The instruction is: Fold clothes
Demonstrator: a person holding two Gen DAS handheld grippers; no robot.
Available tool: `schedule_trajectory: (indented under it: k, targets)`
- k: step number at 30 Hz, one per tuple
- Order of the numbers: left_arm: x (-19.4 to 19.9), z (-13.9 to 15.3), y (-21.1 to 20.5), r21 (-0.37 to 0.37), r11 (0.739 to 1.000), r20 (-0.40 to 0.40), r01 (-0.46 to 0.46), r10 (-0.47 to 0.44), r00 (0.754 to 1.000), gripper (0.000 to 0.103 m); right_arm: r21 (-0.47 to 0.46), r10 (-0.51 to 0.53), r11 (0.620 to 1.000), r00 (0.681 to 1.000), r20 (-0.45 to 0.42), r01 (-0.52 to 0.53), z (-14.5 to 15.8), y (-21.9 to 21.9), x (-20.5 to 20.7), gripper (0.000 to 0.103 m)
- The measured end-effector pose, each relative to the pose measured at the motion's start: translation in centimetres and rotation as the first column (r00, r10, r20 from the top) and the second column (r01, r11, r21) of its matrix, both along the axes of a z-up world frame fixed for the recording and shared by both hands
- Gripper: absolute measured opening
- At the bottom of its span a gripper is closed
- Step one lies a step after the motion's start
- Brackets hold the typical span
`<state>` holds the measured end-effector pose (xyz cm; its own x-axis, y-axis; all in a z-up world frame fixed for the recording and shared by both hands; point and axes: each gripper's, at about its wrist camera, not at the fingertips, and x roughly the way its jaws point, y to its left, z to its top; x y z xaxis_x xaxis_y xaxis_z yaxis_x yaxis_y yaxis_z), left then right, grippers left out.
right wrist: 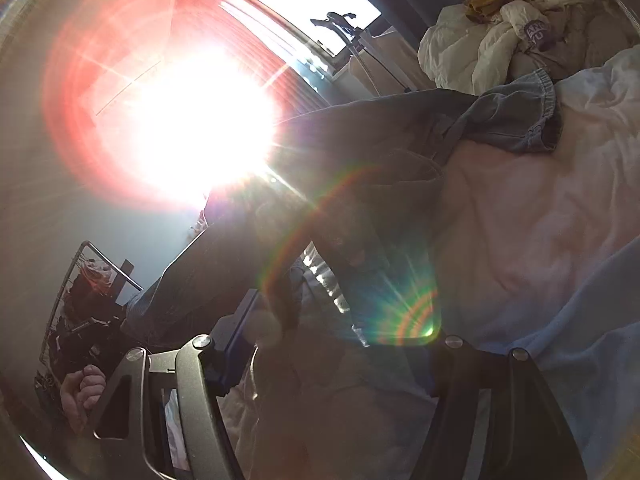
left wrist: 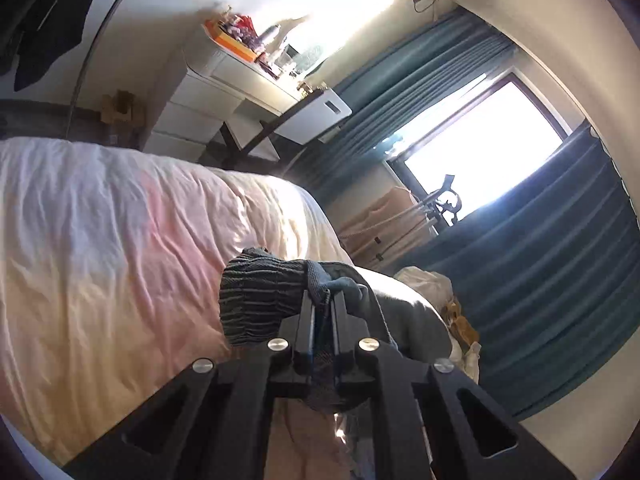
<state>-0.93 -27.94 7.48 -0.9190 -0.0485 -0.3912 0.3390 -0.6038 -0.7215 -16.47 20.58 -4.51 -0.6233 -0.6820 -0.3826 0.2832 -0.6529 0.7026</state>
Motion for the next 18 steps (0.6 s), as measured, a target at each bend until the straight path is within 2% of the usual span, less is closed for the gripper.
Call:
schedule_trajectory:
  k: [4, 7, 11, 14, 16, 18]
  targets:
    - [2.1, -0.1, -4.9, -0.001, 0.996, 0.026, -0.092, 0.092, 0.995, 0.005, -0.002, 0.004, 1.000, 1.000, 0.000, -0.004, 0.2, 0.0, 0.3, 0.066]
    - [2.5, -2.0, -8.4, -0.016, 0.988, 0.081, -0.153, 0.154, 0.985, 0.005, -0.004, 0.007, 1.000, 1.000, 0.000, -0.007, 0.4, 0.1, 0.6, 0.066]
    - [2.2, -7.1, -11.5, 0.000, 0.991, 0.185, -0.134, 0.131, 0.974, 0.006, 0.005, 0.012, 1.000, 1.000, 0.003, -0.012, 0.4, -0.2, 0.5, 0.066]
    - [2.8, -10.2, -12.4, 0.062, 0.992, 0.217, -0.110, 0.094, 0.972, 0.006, 0.022, 0.014, 1.000, 1.000, 0.008, -0.015, 0.2, -0.7, 0.2, 0.066]
    - [3.1, -11.3, -12.3, 0.082, 0.992, 0.239, -0.099, 0.077, 0.968, 0.006, 0.032, 0.016, 0.999, 1.000, 0.012, -0.017, 0.1, -1.1, 0.0, 0.066]
    - [3.2, -11.5, -11.9, 0.072, 0.995, 0.263, -0.075, 0.054, 0.963, 0.008, 0.043, 0.018, 0.999, 1.000, 0.015, -0.019, -0.1, -1.4, -0.2, 0.066]
